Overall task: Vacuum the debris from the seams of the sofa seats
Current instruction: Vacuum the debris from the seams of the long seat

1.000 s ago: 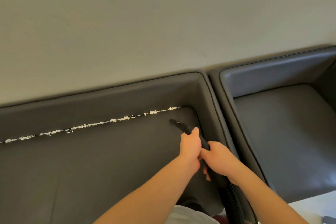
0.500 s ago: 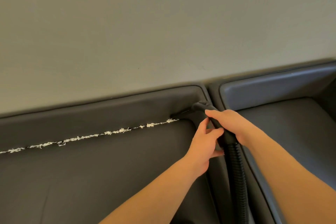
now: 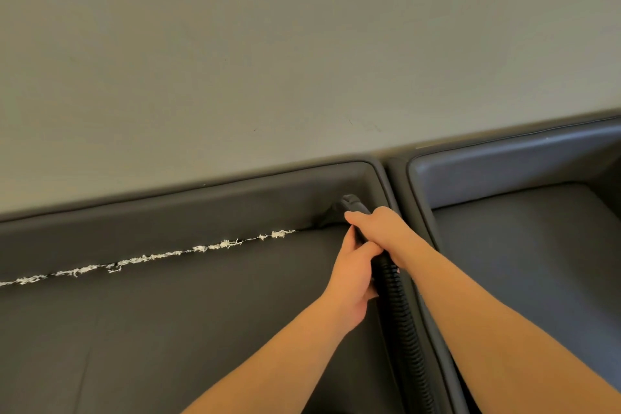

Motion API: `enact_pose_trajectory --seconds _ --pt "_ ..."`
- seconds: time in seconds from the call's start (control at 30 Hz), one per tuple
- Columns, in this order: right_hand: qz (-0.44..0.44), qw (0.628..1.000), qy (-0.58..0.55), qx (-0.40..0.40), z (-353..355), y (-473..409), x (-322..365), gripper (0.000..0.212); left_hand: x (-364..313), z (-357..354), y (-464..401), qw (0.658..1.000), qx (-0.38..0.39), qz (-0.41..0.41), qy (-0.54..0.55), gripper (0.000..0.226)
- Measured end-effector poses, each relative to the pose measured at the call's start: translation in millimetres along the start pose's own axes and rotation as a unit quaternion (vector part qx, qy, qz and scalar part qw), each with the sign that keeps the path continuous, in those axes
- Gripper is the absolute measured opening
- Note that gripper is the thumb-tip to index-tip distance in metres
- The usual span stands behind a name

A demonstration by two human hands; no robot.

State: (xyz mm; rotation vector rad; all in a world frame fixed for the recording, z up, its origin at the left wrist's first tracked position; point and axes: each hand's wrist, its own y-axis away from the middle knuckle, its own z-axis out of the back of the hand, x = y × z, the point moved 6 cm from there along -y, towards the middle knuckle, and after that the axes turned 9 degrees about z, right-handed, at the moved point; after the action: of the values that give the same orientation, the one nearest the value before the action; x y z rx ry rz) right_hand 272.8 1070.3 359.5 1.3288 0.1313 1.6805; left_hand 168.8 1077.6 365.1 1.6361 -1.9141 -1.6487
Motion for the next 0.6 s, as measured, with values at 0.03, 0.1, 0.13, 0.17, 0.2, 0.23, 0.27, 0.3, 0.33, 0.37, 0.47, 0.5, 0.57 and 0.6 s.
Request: enact_pose_trajectory --seconds 0.03,0.1,0.13,0.17,0.2,0.23,0.27,0.3,0.33,0.37,0.47,0.5,0.57,0.6 --pt "-0.003 1.000 -0.001 0.006 2 3 -4 0.035 2 -4 4 1.000 0.002 0.002 -0.006 0.056" --pt "-0.005 1.000 0.002 0.027 6 10 -11 0.037 9 -11 10 1.000 0.010 -0.005 -0.014 0.057" --pt "-0.003 0.999 0.006 0.039 7 13 -12 0.038 12 -13 15 1.000 0.014 -0.016 -0.014 0.058" --pt "0.000 0.999 0.009 0.051 8 14 -13 0.041 14 -14 19 0.999 0.015 -0.027 -0.011 0.059" --pt "0.002 0.998 0.012 0.061 9 16 -12 0.045 16 -15 22 0.999 0.014 -0.038 -0.009 0.060" --pt "0.005 0.997 0.014 0.070 10 17 -11 0.048 17 -16 25 0.999 0.012 -0.048 -0.004 0.062" --pt "0.008 0.997 0.015 0.077 10 18 -9 0.049 18 -15 27 0.999 0.008 -0.054 0.002 0.063" --pt "0.012 0.997 0.016 0.081 9 17 -8 0.048 17 -14 27 0.998 0.005 -0.059 0.006 0.064" --pt "0.015 0.996 0.018 0.081 8 15 -7 0.048 15 -12 25 0.998 0.002 -0.060 0.007 0.063" --pt "0.016 0.997 0.019 0.078 5 12 -6 0.047 14 -9 22 0.998 -0.002 -0.056 0.007 0.061" --pt "0.013 0.998 0.010 0.062 -9 3 -4 0.043 12 7 11 0.999 -0.019 -0.026 0.020 0.060" --pt "0.012 0.998 0.008 0.056 -15 0 -4 0.040 12 12 8 0.999 -0.027 -0.019 0.022 0.060" --pt "0.009 0.999 0.007 0.049 -23 -4 -2 0.037 12 22 4 0.999 -0.045 -0.014 0.025 0.060" --pt "0.006 0.999 0.006 0.045 -27 -6 -2 0.035 12 26 2 0.998 -0.053 -0.012 0.023 0.059"
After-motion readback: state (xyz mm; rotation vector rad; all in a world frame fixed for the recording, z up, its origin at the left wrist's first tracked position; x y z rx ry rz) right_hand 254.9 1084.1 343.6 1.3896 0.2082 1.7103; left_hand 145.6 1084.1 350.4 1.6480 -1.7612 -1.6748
